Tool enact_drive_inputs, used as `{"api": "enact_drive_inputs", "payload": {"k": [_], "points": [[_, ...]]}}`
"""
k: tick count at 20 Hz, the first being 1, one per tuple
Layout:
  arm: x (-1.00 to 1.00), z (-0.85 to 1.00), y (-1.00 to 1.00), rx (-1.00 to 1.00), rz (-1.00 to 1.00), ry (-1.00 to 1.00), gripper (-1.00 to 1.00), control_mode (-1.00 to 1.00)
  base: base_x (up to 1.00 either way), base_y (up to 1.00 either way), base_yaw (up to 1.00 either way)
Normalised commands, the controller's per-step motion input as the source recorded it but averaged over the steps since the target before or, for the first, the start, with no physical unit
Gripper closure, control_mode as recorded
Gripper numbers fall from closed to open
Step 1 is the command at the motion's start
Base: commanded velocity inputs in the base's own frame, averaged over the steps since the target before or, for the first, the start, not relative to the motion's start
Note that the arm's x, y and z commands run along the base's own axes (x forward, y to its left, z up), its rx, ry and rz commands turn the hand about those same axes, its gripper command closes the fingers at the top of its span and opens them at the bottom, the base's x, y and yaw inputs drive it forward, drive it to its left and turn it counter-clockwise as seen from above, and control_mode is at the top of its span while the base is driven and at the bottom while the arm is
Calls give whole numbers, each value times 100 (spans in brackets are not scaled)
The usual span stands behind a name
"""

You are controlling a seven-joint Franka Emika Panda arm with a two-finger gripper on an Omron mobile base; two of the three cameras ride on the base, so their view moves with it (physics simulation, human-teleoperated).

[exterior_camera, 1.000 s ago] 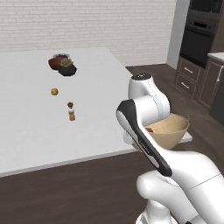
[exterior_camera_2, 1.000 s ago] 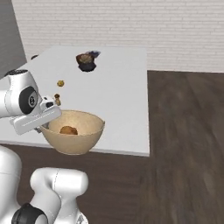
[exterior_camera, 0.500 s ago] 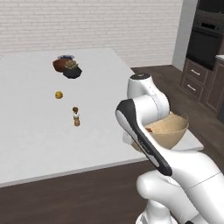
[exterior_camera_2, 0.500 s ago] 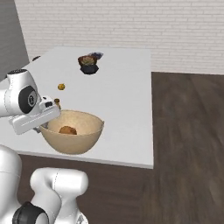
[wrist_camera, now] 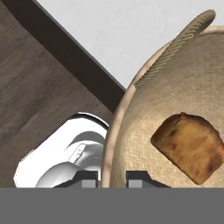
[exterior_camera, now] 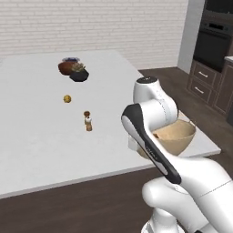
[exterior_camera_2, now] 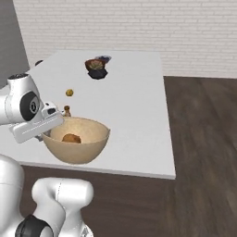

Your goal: Open the cabinet, pick up the bread from the cabinet and place it in the basket. Then move the basket to the dining counter.

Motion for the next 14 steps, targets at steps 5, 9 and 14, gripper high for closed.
{"api": "enact_drive_inputs", "payload": {"k": [5, 9, 14], "points": [[0, 0, 0, 0, 0, 0, 100, 100, 32, 57, -14], [0, 0, 0, 0, 0, 0, 100, 100, 37, 30, -9], [37, 0, 7, 0, -2, -3, 100, -100, 0, 0, 0]]}}
